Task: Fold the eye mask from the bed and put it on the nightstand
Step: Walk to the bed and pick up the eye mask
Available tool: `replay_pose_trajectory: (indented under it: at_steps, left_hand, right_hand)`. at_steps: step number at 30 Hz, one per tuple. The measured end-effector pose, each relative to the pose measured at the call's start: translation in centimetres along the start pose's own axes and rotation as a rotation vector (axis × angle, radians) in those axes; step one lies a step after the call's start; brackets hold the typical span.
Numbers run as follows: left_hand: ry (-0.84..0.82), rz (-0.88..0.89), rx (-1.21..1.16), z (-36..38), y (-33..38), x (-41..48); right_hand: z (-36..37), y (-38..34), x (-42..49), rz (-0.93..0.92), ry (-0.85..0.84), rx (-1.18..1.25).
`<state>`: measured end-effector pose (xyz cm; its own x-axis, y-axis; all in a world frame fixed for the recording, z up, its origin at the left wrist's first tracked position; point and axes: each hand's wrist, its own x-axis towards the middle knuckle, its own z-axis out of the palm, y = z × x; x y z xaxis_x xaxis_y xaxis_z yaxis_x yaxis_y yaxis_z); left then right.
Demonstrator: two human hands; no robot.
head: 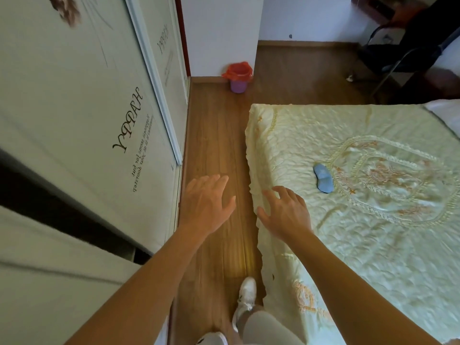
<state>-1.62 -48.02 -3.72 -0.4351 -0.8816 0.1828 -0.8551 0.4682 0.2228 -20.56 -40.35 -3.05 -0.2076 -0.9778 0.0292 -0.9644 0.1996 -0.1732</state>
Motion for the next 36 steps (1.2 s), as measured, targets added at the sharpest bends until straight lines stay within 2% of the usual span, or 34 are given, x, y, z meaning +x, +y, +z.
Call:
replay_pose_trajectory:
  at_steps: [8,15,22,26,30,36]
  left_hand:
    - [-0.04,0.03,0.04,3.0,-1.6,14.7]
    - [-0.089,0.06,0.05,5.8,0.2,29.2]
    - [-0.151,0.139,0.026,9.0,2.5,39.6]
    - [-0.169,0.246,-0.006,10.8,5.1,45.2]
    - [-0.178,0.427,-0.025,13.6,8.4,51.2]
    - [-0.303,0.676,-0.009,18.9,14.4,61.0]
  right_hand:
    - [1.1,3.4,14.0,0.023,-0.041,-0.005]
    - [1.1,8.9,26.9,0.082,-0.029,0.041]
    - [2.3,14.8,34.5,0.21,-0.08,0.042]
    - [2.7,18.1,37.2,0.302,-0.086,0.062]
    - [2.9,21.6,39.4,0.46,-0.046,0.079]
    - [3.5,27.3,42.7,0.735,-0.064,0.113]
